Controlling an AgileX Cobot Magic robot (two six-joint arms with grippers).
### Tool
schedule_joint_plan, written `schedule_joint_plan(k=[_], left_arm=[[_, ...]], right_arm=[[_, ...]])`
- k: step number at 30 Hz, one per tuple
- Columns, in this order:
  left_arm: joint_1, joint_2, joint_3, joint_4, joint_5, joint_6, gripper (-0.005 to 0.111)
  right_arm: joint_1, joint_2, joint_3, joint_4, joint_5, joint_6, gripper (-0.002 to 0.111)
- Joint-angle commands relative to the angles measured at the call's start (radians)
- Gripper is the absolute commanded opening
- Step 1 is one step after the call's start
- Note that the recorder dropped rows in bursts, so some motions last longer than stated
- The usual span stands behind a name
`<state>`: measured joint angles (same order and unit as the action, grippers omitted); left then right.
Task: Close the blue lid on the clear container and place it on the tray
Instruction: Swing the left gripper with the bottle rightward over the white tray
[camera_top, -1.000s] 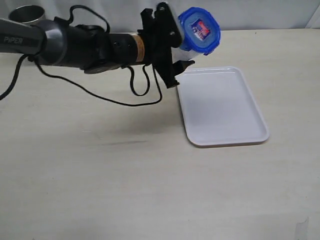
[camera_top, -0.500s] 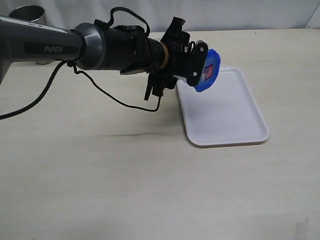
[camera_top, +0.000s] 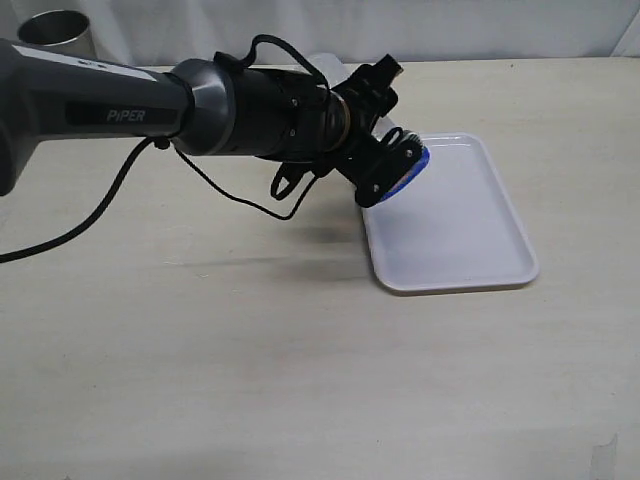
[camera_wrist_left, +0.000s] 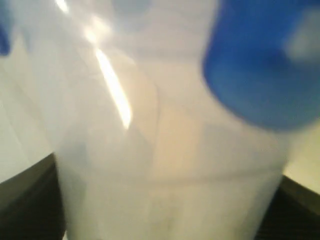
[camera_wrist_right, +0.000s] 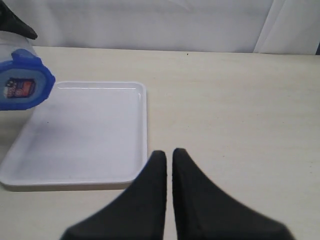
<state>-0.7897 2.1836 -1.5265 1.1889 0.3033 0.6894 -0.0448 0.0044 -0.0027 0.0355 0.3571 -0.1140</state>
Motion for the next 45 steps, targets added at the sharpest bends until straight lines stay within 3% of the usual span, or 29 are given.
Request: schedule_joint_plan(k=[1, 10, 16, 25, 32, 34, 40, 45], left_arm=[[-0.026, -0.011, -0.013, 0.044, -0.002, -0.002, 0.0], [-0.048, -0.011, -0.013, 0.073, -0.021, -0.016, 0.0], [-0.045, -0.011, -0.013, 0.073, -0.108, -0.233, 0.0], [0.016, -0.011, -0.013, 0.022, -0.506, -0.763, 0.0], [0.068, 0.018, -0.013, -0.392, -0.723, -0.804, 0.0], [0.07, 0.034, -0.013, -0.451, -0.771, -0.807, 0.0], [0.073, 0.117, -0.013, -0.474, -0.967, -0.96, 0.0], [0.074, 0.181, -0.013, -0.476, -1.09, -0.964, 0.0]], right_arm=[[0.0, -0.004, 0.003, 0.002, -0.016, 0.002, 0.004], [0.0, -0.004, 0.003, 0.002, -0.016, 0.002, 0.004], [0.0, -0.004, 0.003, 0.002, -0.016, 0.002, 0.004], [0.0, -0.004, 0.003, 0.002, -0.016, 0.002, 0.004], [0.0, -0.004, 0.003, 0.002, -0.016, 0.002, 0.004], [0.0, -0.004, 0.003, 0.002, -0.016, 0.002, 0.004], [0.0, -0.004, 0.003, 0.002, -0.016, 0.002, 0.004], [0.0, -0.004, 0.003, 0.002, -0.016, 0.002, 0.004]])
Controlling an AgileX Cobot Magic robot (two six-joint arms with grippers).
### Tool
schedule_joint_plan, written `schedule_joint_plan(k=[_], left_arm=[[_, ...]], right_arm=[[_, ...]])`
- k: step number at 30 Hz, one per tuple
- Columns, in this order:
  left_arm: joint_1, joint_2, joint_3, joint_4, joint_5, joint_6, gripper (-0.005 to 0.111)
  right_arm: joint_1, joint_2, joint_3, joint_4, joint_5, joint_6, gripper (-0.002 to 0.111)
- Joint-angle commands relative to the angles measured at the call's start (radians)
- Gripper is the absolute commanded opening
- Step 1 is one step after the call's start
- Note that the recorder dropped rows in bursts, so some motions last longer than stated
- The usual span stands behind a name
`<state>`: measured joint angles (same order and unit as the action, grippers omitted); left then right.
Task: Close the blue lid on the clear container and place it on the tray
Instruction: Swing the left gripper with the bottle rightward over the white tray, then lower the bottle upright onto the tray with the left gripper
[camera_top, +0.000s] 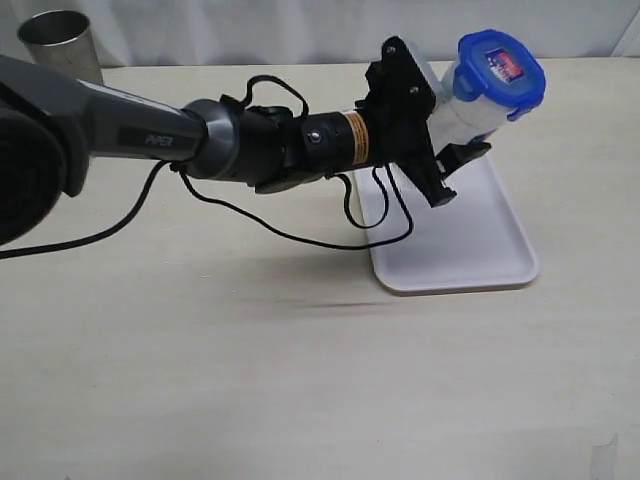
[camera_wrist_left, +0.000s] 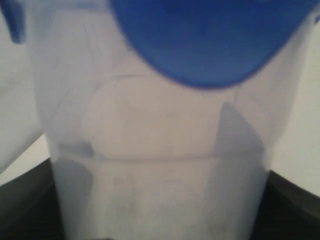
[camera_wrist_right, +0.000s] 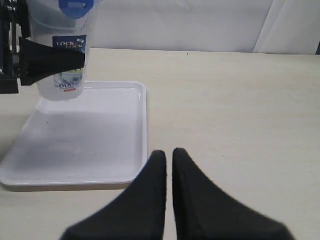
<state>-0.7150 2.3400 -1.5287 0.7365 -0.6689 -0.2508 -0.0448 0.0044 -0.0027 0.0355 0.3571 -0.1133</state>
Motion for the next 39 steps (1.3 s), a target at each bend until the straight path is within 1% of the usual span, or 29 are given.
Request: schedule_joint_plan(k=[1, 6, 11, 15, 25, 34, 35, 37, 39], left_arm=[[-0.001, 0.035, -0.011, -0.023, -0.12, -0.024, 0.0], [-0.001, 0.051, -0.011, -0.023, -0.123, -0.088, 0.0], [-0.001, 0.063, -0.011, -0.023, -0.123, -0.24, 0.0], [-0.001, 0.071, -0.011, -0.023, -0.125, -0.3, 0.0], [-0.001, 0.105, -0.011, -0.016, -0.156, -0.303, 0.0], [-0.001, 0.105, -0.011, -0.017, -0.131, -0.303, 0.0], [-0.001, 0.105, -0.011, -0.017, -0.128, -0.303, 0.002], [-0.001, 0.105, -0.011, -0.017, -0.099, -0.299, 0.017], [-0.001, 0.105, -0.011, -0.017, -0.082, -0.296, 0.034]], right_arm=[[0.0, -0.004, 0.003, 0.002, -0.016, 0.002, 0.004], [0.0, -0.004, 0.003, 0.002, -0.016, 0.002, 0.004], [0.0, -0.004, 0.003, 0.002, -0.016, 0.002, 0.004], [0.0, -0.004, 0.003, 0.002, -0.016, 0.002, 0.004], [0.0, -0.004, 0.003, 0.002, -0.016, 0.002, 0.004], [0.0, -0.004, 0.003, 0.002, -0.016, 0.002, 0.004], [0.0, -0.004, 0.003, 0.002, -0.016, 0.002, 0.004], [0.0, -0.004, 0.003, 0.002, -0.016, 0.002, 0.004], [0.0, -0.004, 0.003, 0.002, -0.016, 0.002, 0.004]])
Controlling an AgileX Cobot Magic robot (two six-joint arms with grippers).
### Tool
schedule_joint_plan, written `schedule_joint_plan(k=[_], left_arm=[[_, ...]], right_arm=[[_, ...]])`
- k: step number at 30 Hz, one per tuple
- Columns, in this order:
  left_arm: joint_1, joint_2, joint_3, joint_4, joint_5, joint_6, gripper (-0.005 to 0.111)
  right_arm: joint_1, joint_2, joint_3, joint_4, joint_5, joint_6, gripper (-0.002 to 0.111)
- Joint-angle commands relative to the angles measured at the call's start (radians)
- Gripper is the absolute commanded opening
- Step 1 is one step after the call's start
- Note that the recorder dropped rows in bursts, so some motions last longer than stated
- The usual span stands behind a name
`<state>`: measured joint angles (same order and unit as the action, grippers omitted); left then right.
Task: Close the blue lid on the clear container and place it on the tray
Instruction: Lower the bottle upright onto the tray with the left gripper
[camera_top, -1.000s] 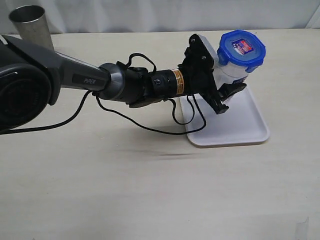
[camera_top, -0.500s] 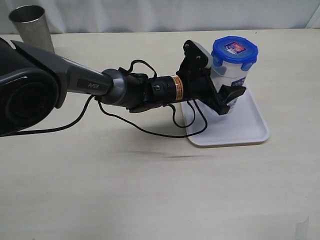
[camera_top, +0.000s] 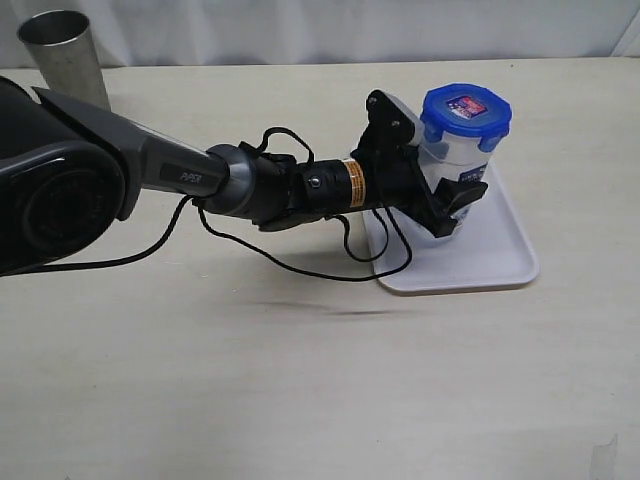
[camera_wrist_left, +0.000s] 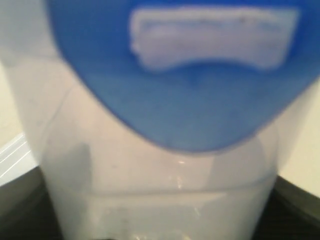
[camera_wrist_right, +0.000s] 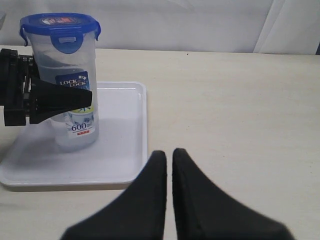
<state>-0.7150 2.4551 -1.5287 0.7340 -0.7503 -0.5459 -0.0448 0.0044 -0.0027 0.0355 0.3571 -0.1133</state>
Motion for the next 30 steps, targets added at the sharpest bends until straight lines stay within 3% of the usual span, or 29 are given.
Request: schedule_joint_plan(k=[1, 5, 7, 14, 30], left_arm=[[0.0, -0.01, -0.011, -0.014, 0.008, -0.001, 0.043], [0.011, -0.01, -0.011, -0.014, 0.019, -0.001, 0.083], [0.016, -0.01, -0.011, -0.014, 0.021, -0.001, 0.092], [0.024, -0.012, -0.009, -0.009, 0.072, -0.005, 0.093], [0.076, -0.015, -0.009, 0.311, 0.11, -0.219, 0.093]], right_arm=[[0.0, -0.004, 0.003, 0.002, -0.016, 0.002, 0.004], [0.0, -0.004, 0.003, 0.002, -0.016, 0.002, 0.004], [0.0, -0.004, 0.003, 0.002, -0.016, 0.002, 0.004], [0.0, -0.004, 0.003, 0.002, -0.016, 0.002, 0.004], [0.0, -0.004, 0.003, 0.002, -0.016, 0.002, 0.004]])
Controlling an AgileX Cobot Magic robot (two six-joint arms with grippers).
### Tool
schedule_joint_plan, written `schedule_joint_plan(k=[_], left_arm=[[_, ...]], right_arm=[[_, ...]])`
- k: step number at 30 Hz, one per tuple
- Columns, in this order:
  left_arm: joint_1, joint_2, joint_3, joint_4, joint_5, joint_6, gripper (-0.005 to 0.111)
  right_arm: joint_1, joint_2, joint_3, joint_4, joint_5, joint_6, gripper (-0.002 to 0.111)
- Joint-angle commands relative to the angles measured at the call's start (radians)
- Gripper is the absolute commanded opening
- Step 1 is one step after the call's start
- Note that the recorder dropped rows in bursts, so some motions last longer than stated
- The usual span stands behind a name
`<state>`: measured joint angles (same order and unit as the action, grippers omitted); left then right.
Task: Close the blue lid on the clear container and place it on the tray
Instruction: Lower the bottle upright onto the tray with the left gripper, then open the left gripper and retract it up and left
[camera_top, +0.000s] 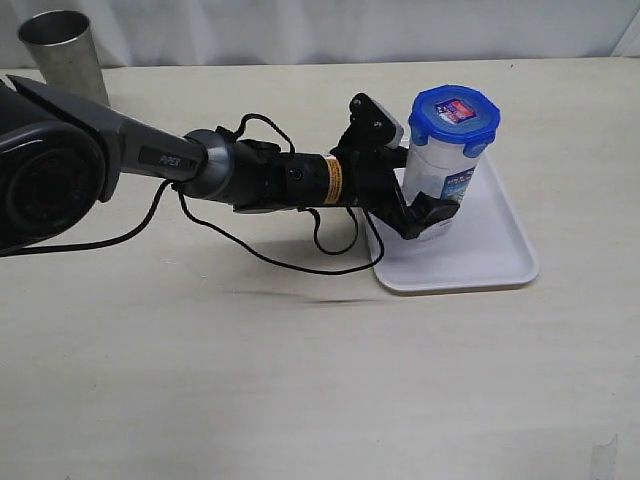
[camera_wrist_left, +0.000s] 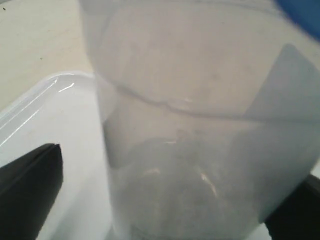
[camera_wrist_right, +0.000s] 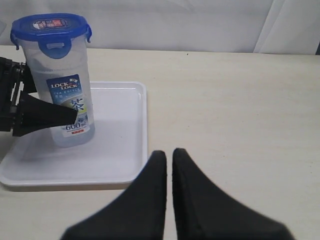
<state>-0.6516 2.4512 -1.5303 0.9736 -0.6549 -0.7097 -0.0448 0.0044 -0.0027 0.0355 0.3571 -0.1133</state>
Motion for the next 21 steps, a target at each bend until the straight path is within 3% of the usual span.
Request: schedule_joint_plan(k=[1, 7, 21], left_arm=[[0.013, -0.011, -0.007, 0.093, 0.018, -0.067, 0.093], [0.013, -0.038, -0.007, 0.207, 0.119, -0.095, 0.093], [0.036, -0.127, -0.007, 0.696, 0.229, -0.512, 0.093]], right_arm=[[0.0, -0.004, 0.003, 0.002, -0.016, 0.002, 0.004], [0.0, -0.004, 0.003, 0.002, -0.016, 0.002, 0.004], [0.0, -0.004, 0.003, 0.002, -0.016, 0.002, 0.004]])
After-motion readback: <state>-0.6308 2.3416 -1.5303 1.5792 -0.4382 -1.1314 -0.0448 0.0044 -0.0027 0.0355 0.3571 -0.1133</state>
